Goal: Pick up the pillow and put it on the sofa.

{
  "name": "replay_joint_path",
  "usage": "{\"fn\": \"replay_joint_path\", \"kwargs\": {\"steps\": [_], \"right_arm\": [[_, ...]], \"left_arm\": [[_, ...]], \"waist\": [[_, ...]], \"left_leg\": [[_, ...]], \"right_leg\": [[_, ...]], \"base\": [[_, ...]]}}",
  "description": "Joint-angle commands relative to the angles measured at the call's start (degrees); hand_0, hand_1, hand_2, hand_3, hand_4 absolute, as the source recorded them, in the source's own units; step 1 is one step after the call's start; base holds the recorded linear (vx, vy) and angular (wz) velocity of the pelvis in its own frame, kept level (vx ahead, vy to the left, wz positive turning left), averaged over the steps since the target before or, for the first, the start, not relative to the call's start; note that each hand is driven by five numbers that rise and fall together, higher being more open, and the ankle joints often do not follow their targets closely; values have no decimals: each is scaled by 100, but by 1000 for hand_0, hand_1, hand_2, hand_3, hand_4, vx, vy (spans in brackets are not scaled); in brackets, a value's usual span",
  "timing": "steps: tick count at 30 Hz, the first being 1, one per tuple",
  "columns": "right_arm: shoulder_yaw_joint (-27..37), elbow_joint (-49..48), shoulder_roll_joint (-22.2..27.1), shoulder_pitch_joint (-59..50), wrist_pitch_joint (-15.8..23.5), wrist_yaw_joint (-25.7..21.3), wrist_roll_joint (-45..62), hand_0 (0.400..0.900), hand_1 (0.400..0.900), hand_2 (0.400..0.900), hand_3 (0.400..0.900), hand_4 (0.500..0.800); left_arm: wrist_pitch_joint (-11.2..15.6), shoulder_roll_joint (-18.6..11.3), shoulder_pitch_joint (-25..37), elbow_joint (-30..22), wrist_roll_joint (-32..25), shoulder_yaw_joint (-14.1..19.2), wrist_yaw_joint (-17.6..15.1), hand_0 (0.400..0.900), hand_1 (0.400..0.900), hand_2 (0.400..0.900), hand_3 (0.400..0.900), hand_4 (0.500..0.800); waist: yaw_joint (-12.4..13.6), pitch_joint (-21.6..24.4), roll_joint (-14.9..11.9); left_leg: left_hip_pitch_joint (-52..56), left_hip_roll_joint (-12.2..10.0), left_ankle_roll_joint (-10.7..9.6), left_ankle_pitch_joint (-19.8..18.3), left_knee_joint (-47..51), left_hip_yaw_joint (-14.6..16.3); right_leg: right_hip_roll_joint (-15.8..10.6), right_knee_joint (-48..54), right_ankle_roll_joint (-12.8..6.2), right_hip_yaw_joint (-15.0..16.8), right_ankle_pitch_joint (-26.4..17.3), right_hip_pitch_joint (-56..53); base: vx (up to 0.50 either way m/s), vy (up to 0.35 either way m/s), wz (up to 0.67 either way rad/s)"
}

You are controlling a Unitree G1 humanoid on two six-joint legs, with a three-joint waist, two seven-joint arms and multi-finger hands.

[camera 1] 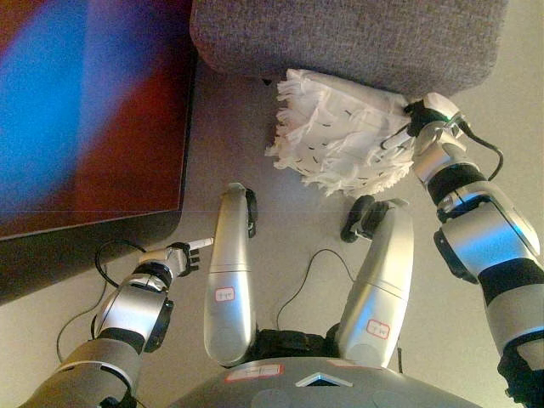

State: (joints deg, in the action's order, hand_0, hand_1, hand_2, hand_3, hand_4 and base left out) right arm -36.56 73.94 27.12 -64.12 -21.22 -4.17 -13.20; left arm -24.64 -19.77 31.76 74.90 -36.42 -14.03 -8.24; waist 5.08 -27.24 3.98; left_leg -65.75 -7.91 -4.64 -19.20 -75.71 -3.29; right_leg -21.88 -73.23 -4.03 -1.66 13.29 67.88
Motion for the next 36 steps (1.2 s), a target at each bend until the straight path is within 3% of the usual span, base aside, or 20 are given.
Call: {"fn": "replay_joint_path", "kwargs": {"steps": [1, 5, 9, 10, 11, 12, 15, 27, 36], "right_arm": [[-108, 266, 537, -393, -312, -157, -132, 900, 900, 900, 900, 800], [-168, 352, 479, -535, -314, 23, -92, 900, 900, 900, 900, 800], [-270, 385, 401, -698, -171, 532, 16, 900, 900, 900, 900, 800], [-299, 390, 400, -720, -79, 637, 100, 833, 833, 833, 833, 760], [-313, 388, 403, -724, 5, 708, 181, 596, 596, 596, 596, 618], [-320, 364, 413, -728, 100, 821, 336, 400, 400, 400, 400, 500], [-348, 268, 426, -774, 174, 959, 519, 400, 400, 400, 400, 500], [-228, 212, 501, -665, 275, 798, 509, 400, 400, 400, 400, 500], [-236, 102, 558, -564, 603, 804, 503, 400, 400, 400, 400, 500]], "left_arm": [[-146, -209, -240, 368, -177, -77, -175, 900, 900, 900, 900, 800], [-162, -233, -257, 369, -231, -20, -325, 900, 900, 900, 900, 800], [-232, -346, -264, 379, -311, 67, -381, 900, 900, 900, 900, 800], [-244, -372, -265, 379, -317, 68, -372, 900, 900, 900, 900, 800], [-234, -374, -279, 377, -325, 76, -365, 900, 900, 900, 900, 800], [-214, -383, -314, 369, -318, 94, -340, 900, 900, 900, 900, 800], [-152, -375, -387, 339, -347, 83, -352, 900, 900, 900, 900, 800], [66, -345, -743, 260, -472, 129, -436, 900, 900, 900, 900, 800], [357, -298, -1000, 271, -319, 219, -242, 900, 900, 900, 900, 800]], "waist": [[149, 62, 205], [207, 88, 219], [286, 76, 242], [296, 74, 237], [304, 70, 235], [317, 61, 234], [339, 56, 219], [366, -4, 232], [374, 16, 185]], "left_leg": [[126, -151, 158, -243, -78, -145], [-54, -139, 169, -267, -276, -169], [-265, -131, 161, -305, -492, -192], [-303, -137, 159, -312, -531, -194], [-328, -136, 159, -320, -563, -198], [-362, -130, 160, -328, -614, -205], [-437, -136, 154, -326, -693, -236], [-333, -240, 112, -251, -748, -259], [138, -385, 78, -76, -239, -212]], "right_leg": [[-93, -359, 95, 260, 667, -295], [-123, -571, 110, 276, 726, -120], [-151, -853, 124, 313, 826, 83], [-157, -909, 124, 316, 839, 126], [-161, -937, 126, 318, 846, 151], [-163, -989, 129, 326, 857, 186], [-165, -1079, 125, 340, 862, 271], [-241, -1239, 91, 299, 878, 173], [-214, -736, 83, 112, 749, -296]], "base": [[24, -10, 6], [31, -22, 9], [17, -14, 5], [11, -30, 4], [17, -32, 4], [19, -33, 3], [6, -11, 1], [24, -17, 0], [5, -4, -4]]}}
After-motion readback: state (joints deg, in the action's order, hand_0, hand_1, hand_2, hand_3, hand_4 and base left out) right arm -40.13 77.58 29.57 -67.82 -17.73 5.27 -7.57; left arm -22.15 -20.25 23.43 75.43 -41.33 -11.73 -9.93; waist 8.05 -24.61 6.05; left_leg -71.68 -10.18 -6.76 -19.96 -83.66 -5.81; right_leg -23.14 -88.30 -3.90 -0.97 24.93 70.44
